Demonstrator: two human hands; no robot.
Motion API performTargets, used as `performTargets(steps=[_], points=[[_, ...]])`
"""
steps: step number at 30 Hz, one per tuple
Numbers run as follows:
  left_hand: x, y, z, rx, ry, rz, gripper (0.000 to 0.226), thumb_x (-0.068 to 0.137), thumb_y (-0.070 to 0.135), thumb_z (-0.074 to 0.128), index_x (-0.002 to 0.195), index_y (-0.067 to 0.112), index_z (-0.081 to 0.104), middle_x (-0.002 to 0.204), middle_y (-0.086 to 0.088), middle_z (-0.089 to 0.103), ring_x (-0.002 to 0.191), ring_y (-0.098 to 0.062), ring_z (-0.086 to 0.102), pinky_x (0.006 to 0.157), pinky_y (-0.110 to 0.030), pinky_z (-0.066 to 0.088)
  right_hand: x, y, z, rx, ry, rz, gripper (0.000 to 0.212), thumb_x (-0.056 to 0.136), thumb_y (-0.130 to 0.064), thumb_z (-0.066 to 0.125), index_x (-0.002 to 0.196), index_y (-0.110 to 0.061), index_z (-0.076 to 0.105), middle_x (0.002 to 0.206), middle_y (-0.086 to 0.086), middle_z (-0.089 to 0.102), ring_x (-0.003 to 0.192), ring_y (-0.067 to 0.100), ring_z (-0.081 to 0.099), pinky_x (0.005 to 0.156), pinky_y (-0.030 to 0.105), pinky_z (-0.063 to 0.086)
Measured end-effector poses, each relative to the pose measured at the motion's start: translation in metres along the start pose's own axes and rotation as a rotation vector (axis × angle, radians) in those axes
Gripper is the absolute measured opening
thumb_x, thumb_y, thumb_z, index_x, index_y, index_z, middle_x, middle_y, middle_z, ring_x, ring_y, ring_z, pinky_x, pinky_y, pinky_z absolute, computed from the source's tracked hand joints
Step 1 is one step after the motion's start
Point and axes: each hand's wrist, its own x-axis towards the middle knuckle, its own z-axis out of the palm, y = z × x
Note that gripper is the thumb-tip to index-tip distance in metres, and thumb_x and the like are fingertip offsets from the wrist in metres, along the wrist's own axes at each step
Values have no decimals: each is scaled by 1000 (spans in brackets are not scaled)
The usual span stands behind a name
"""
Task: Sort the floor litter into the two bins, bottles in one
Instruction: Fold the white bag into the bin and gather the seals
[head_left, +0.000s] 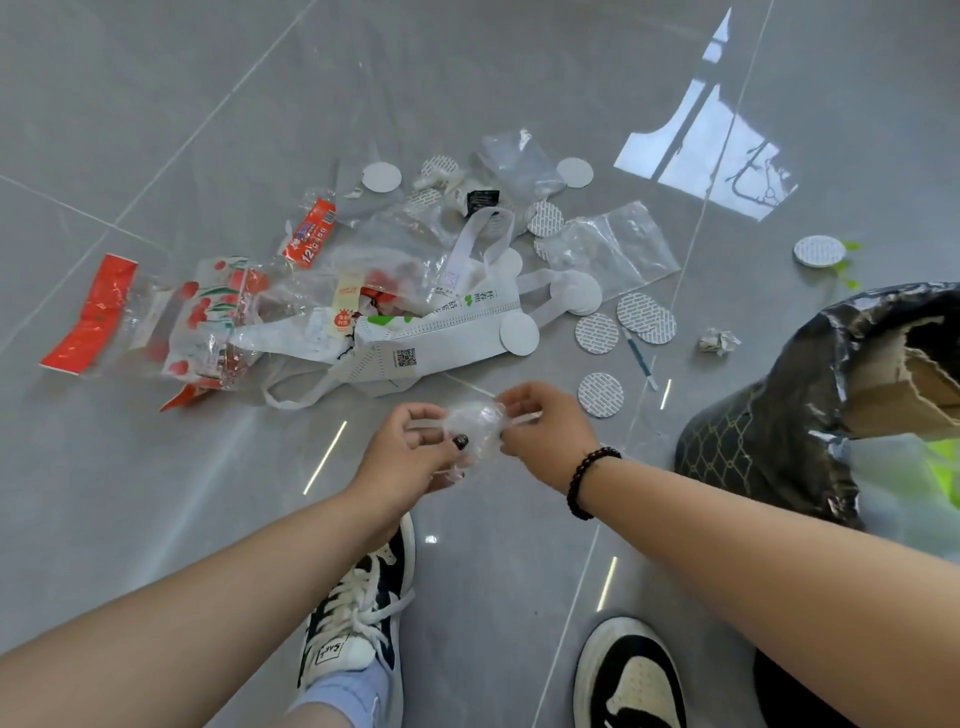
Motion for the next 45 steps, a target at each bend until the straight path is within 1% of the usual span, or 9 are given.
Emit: performTargets(steps=[6, 12, 15, 18, 23, 31, 37, 41, 45], points=[[-29, 14, 17, -312, -99, 24, 12, 82, -1, 67, 85, 10, 63, 82, -11, 69, 67, -15, 67, 55, -21, 51, -45, -31, -10, 349, -40, 78, 25, 78, -9, 71, 102, -14, 65, 104, 12, 67, 94, 29, 68, 86, 47, 56], [-46, 35, 28, -208, -350, 114, 23, 69, 14, 81, 89, 17, 72, 97, 1, 71, 96, -14, 62, 87, -32, 44, -102, -52, -73, 444, 12, 7, 16, 84, -3, 68, 100, -6, 66, 93, 13, 72, 76, 19, 71, 63, 27, 58], [-61, 51, 42, -225, -480, 174, 33, 76, 19, 74, 107, 20, 64, 109, 0, 70, 91, -16, 67, 77, -33, 53, -122, -56, -94, 256, 77, -30, 16, 80, -6, 74, 90, -9, 62, 86, 13, 72, 66, 21, 68, 54, 32, 56], [-80, 62, 63, -151, -504, 280, 17, 70, 21, 76, 86, 24, 73, 96, -1, 72, 84, -15, 69, 68, -27, 55, -134, -59, -110, 44, 229, -200, 16, 77, -5, 75, 82, -13, 62, 80, 1, 69, 59, 20, 66, 58, 38, 58], [-90, 64, 89, -309, -484, 227, 13, 64, 7, 70, 74, 14, 73, 80, -6, 72, 69, -14, 69, 61, -20, 56, -163, -53, -128, 245, 168, -311, 30, 75, 5, 74, 94, -17, 69, 94, 6, 71, 74, 17, 69, 68, 32, 58], [-112, 40, 122, 53, -546, 156, 24, 70, 14, 70, 93, 18, 73, 94, -5, 75, 87, -16, 72, 71, -27, 58, -182, -28, -236, -332, 832, -213, 15, 71, -10, 74, 70, -23, 67, 66, -12, 65, 62, 7, 59, 65, 17, 47], [-94, 31, 118, 5, -406, 47, 28, 73, 8, 69, 98, 19, 73, 93, -2, 75, 75, -11, 69, 70, -28, 51, -137, -13, -278, -827, 668, 81, 11, 73, -5, 66, 67, -15, 65, 79, 8, 66, 87, 32, 61, 69, 23, 36], [-84, 23, 111, -9, -373, -6, 27, 70, 8, 69, 93, 20, 77, 93, -3, 74, 72, -12, 68, 69, -30, 50, -111, 4, -305, -905, 814, 132, 12, 80, -5, 63, 85, -2, 73, 92, 21, 69, 92, 38, 62, 76, 30, 45], [-77, 17, 111, -34, -370, -39, 27, 83, -3, 62, 97, 17, 75, 93, -5, 73, 71, -14, 67, 63, -26, 53, -95, 28, -300, -691, 585, 112, 23, 82, 2, 60, 91, -10, 77, 101, 10, 73, 99, 26, 63, 80, 22, 40]])
